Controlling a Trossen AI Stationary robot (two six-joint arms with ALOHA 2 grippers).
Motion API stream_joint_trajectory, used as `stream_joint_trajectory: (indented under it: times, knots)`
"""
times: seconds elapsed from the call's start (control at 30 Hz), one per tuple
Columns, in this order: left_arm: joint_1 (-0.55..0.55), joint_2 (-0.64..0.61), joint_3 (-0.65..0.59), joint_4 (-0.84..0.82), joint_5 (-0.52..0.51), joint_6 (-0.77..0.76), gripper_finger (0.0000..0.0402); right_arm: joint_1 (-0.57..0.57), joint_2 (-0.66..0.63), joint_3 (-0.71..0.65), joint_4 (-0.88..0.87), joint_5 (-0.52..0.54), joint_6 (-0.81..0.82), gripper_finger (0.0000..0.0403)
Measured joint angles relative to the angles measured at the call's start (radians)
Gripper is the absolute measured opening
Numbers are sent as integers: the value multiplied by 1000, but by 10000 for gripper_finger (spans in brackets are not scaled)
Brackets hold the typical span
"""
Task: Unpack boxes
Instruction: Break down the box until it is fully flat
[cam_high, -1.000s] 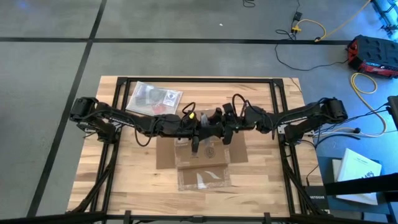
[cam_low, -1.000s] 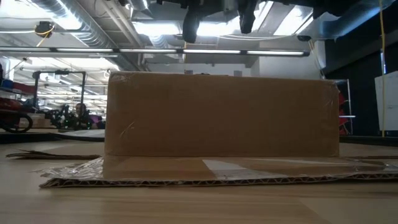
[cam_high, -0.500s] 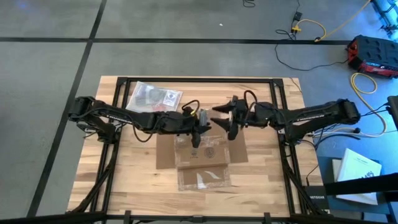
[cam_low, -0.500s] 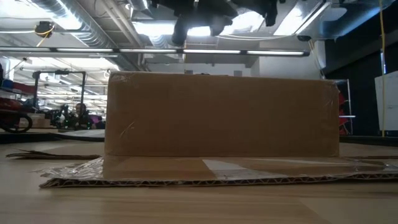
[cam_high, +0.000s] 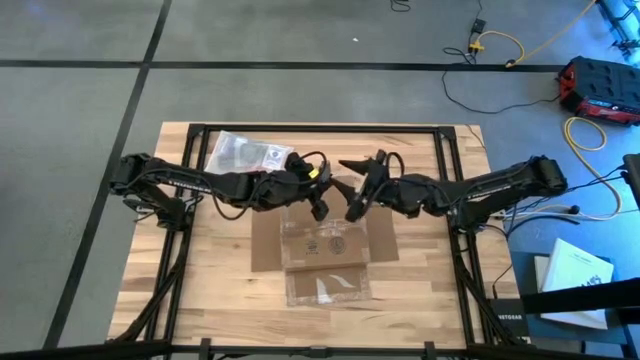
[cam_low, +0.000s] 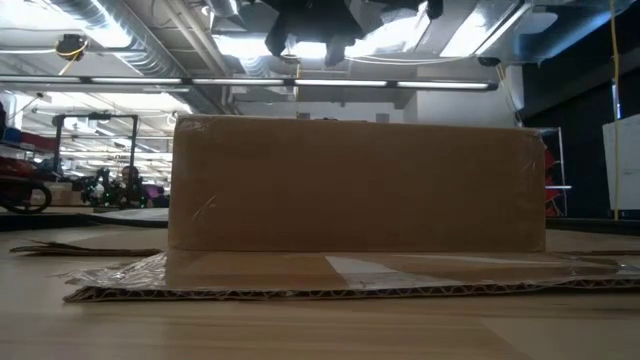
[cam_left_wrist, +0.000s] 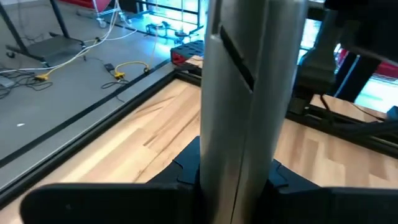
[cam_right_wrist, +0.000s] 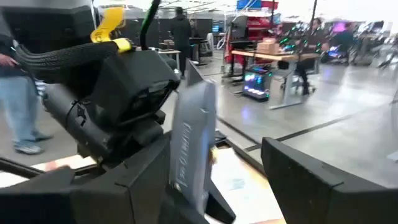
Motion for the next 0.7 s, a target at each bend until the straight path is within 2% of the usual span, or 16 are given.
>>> stream_joint_trajectory:
  times: [0.23, 0.43, 0.57, 0.7]
  knots:
    - [33, 0, 0, 2, -8, 12, 52, 0, 91, 74, 2, 12, -48, 236]
    - [48, 0, -4, -11, -5, 3, 52, -35, 101, 80, 8, 2, -50, 236]
    - [66, 0, -5, -4, 112, 20, 52, -66, 101, 80, -3, -17, -44, 236]
    - [65, 0, -5, 10, 134, 25, 52, -93, 101, 80, 3, -84, -6, 236]
